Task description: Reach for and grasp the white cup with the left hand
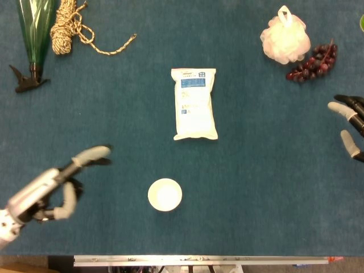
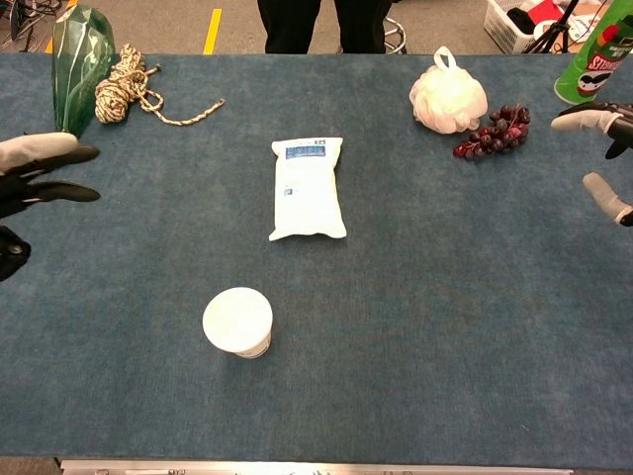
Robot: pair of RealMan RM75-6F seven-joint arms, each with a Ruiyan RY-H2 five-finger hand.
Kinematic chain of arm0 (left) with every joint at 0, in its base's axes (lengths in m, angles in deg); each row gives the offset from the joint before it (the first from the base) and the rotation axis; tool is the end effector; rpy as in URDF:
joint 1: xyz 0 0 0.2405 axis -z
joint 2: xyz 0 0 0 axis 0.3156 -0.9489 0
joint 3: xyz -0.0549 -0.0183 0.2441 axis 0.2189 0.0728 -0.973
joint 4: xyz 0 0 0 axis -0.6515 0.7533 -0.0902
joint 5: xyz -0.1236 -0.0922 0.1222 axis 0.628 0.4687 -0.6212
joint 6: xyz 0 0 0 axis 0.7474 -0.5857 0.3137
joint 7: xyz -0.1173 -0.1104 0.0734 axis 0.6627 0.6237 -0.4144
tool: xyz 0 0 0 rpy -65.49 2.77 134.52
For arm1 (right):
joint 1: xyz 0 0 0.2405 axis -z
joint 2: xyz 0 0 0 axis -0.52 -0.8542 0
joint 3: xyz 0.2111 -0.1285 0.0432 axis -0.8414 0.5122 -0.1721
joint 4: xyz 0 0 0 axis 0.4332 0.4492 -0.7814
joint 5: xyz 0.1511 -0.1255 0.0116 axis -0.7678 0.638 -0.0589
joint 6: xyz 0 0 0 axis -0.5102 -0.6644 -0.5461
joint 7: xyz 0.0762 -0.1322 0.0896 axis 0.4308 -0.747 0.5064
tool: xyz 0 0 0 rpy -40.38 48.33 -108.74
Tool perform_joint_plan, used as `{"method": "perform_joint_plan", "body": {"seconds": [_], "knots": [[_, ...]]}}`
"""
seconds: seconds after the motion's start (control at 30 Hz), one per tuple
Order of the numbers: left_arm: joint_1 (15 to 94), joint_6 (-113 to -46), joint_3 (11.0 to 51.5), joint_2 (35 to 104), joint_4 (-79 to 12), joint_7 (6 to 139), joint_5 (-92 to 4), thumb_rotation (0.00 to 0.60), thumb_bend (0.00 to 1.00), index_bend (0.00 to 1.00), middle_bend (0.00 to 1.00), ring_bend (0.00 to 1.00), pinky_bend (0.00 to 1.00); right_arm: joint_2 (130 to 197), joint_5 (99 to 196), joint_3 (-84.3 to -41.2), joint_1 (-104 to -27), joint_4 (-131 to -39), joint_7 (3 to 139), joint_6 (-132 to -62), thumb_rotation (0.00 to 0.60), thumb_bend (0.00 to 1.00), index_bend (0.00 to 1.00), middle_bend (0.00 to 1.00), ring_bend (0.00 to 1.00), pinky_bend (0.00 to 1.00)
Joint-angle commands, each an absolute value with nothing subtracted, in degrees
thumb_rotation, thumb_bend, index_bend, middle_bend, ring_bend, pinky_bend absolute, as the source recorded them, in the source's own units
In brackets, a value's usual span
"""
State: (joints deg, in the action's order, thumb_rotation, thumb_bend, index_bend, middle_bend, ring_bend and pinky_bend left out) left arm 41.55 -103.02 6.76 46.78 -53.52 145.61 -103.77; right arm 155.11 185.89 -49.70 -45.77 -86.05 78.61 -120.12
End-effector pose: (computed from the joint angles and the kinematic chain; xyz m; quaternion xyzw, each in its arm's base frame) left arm -0.1918 0.1803 0.1138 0.5490 0.6595 0.5119 0.0412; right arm -0.2655 -0.2366 0.1011 0.7028 -0.3160 0.4607 0.4404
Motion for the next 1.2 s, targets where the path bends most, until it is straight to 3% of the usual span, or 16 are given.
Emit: {"method": "perform_joint_plan", "body": {"seconds": [0.03,0.23,0.7,0.93,1.2], "knots": [[47.4,-99.5,5.6,48.9,-54.6,149.5,-106.7,0.6,0.96,0.0,0.0,0.13,0.87,154.8,185.9,-49.8,-45.7,-86.2,79.0,-120.5,0.6,0.49,0.22,0.2,0.19,0.4],[52.3,-98.3,5.2,52.1,-53.3,154.1,-108.8,0.6,0.98,0.0,0.0,0.14,0.87,154.3,185.9,-50.0,-45.5,-86.5,79.4,-121.1,0.6,0.49,0.22,0.21,0.19,0.4],[57.3,-102.4,3.7,56.9,-51.8,157.3,-109.1,0.6,1.0,0.0,0.0,0.16,0.87,154.5,186.0,-49.8,-45.6,-86.5,79.1,-120.6,0.6,0.49,0.22,0.22,0.19,0.4],[58.4,-102.7,3.9,58.4,-52.4,154.9,-107.4,0.6,1.0,0.0,0.0,0.17,0.87,154.5,186.0,-49.8,-45.6,-86.4,79.3,-120.5,0.6,0.49,0.23,0.22,0.19,0.4],[59.4,-98.5,5.8,59.6,-54.7,147.8,-102.5,0.6,1.0,0.0,0.0,0.17,0.87,154.4,186.1,-49.8,-45.6,-86.4,79.5,-120.5,0.6,0.49,0.23,0.23,0.19,0.4]]}}
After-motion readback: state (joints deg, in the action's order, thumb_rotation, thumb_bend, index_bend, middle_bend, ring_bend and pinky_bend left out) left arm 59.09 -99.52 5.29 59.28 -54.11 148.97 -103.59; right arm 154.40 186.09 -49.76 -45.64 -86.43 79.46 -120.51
